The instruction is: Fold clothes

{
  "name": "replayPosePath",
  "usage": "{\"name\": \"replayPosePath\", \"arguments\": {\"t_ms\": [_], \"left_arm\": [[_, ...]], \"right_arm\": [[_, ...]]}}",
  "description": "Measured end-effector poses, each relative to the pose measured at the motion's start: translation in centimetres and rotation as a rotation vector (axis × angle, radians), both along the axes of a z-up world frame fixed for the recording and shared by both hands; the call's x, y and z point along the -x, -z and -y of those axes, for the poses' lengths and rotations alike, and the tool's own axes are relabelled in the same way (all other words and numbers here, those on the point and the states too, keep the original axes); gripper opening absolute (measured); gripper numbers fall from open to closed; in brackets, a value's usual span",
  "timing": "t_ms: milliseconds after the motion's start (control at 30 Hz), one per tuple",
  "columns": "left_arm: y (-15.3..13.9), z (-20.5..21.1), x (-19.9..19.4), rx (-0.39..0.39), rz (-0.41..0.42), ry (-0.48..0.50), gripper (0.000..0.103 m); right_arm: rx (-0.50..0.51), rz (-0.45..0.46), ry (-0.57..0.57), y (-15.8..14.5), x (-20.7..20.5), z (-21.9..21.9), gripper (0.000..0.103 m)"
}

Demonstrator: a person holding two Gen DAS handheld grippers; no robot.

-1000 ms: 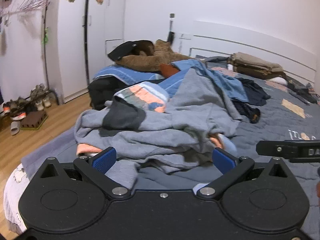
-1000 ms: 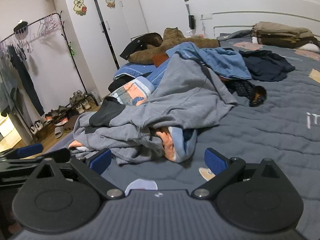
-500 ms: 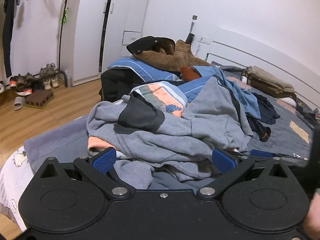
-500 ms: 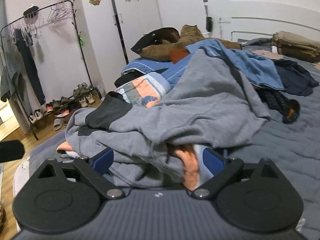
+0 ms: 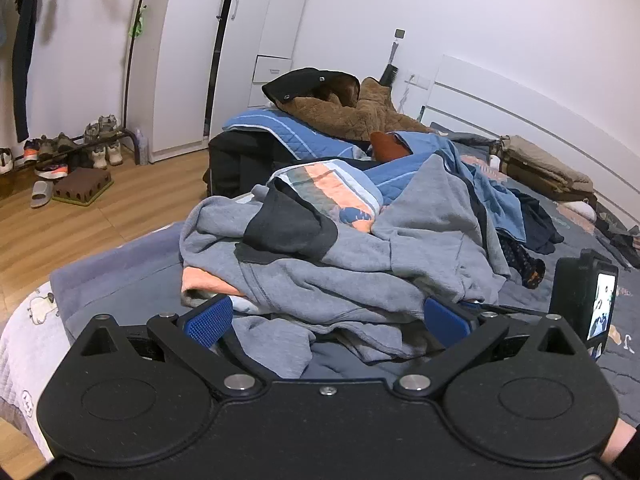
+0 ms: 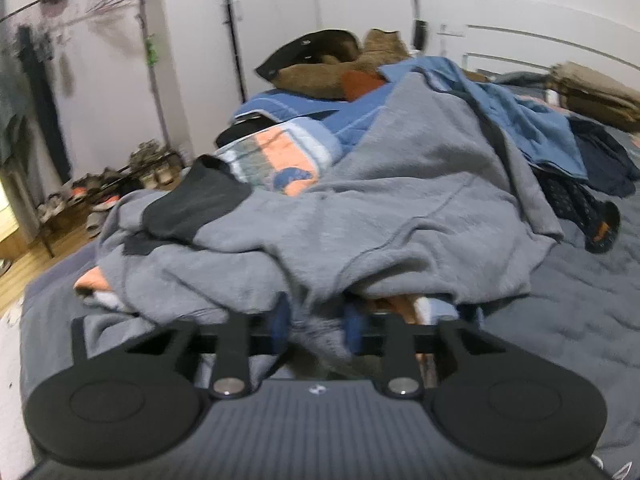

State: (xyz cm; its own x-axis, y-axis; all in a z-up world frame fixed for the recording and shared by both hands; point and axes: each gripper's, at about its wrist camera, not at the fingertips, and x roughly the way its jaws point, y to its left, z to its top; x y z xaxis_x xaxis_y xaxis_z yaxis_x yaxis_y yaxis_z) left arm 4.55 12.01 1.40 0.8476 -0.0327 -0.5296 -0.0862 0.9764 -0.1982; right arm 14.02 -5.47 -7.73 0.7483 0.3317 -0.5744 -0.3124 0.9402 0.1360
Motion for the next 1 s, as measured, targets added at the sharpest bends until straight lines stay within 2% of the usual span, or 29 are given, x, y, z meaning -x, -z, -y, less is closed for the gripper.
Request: {"name": "replayPosePath", "arguments": {"t_ms": [133,300,367,567,833,1000], "left_arm": [[0.1,0.0,0.0,0.004,-0.002,0.009,0.103],[0.2,0.6,-0.1,-0.022,-0.004,0.025,0.103],[0.3,0.7,-0.1,-0.029,-0.006,0.025,0.103],[0.3,0.8,-0.1,-0.031,-0.001,0.035,0.103],[0.3,0.7,0.1,-0.027,0.004,0.06,0.103],[0.2,1.2,0.2,-0.028,0.014,0.097,0.103]], "right_arm": [[-0.087,-0.023,0.02,-0.2,-0.2,1.0,0.01],[-0.161,0.024,0.089,-1.1,0.9,2.4,0.006],[-0.207,0.043,0.115,-1.6,1.5,3.2,0.005],[-0.242,0.112,0.139,-2.9,3.1,4.0,0.004],[-0.343,0.185,0.191,-5.4,5.9,6.8,0.003],[-0.375,0.244,0.219,-8.0,8.3,9.6,0.003]]}}
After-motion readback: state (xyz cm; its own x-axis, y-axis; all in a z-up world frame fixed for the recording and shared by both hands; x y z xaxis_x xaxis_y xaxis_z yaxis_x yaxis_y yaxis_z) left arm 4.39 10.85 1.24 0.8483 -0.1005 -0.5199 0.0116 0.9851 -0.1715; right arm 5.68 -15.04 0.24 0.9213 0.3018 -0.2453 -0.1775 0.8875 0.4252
